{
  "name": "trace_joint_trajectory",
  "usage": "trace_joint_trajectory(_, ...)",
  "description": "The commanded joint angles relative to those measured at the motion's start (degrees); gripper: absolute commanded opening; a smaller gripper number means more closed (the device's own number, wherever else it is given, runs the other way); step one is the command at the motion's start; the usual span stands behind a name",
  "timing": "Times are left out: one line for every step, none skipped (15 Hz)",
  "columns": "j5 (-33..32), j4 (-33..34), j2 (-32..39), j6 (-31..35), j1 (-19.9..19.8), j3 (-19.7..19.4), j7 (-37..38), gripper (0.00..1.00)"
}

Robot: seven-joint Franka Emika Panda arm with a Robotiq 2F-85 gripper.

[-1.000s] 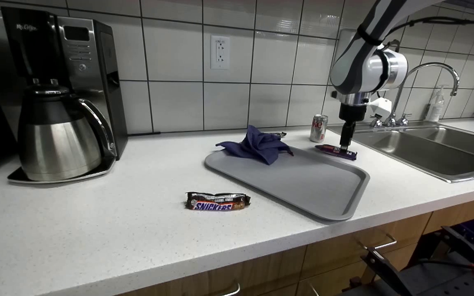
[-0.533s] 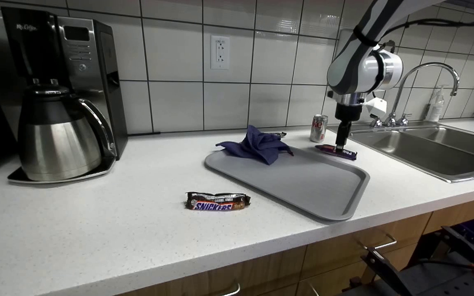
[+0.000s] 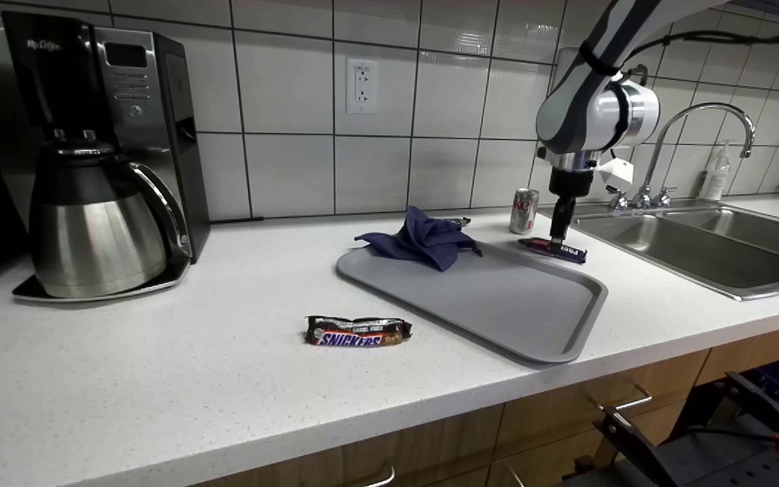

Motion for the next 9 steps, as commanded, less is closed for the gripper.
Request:
trace_joint_trajectory(-1.2, 1.5, 0.7, -0.7, -1.0, 0.8, 1.0, 0.4)
trace_joint_trajectory(-1.1, 1.6, 0.7, -0.7, -1.0, 0.8, 1.0, 0.34)
trace_joint_trajectory(-1.1, 1.6, 0.7, -0.8, -1.0, 0.8, 1.0, 0.27)
trace_joint_trajectory(-1.2, 1.5, 0.6, -0.8, -1.0, 0.8, 1.0, 0.18)
trace_joint_trajectory(-1.3, 1.4, 0.6, -0.8, -0.9, 0.7, 1.1, 0.11)
trace_joint_trajectory(-1.4, 1.3, 0.2, -0.9, -0.9, 0.6, 1.2, 0.04)
trace_joint_trajectory(-1.4, 1.1, -0.1, -1.1, -0.9, 0.5, 1.2, 0.06)
trace_joint_trajectory(-1.4, 0.8, -0.7, -1.5, -0.9, 0.5, 1.2, 0.05)
trace_joint_trajectory(-1.4, 0.4, -1.5, -1.7, -0.9, 0.5, 1.0, 0.05)
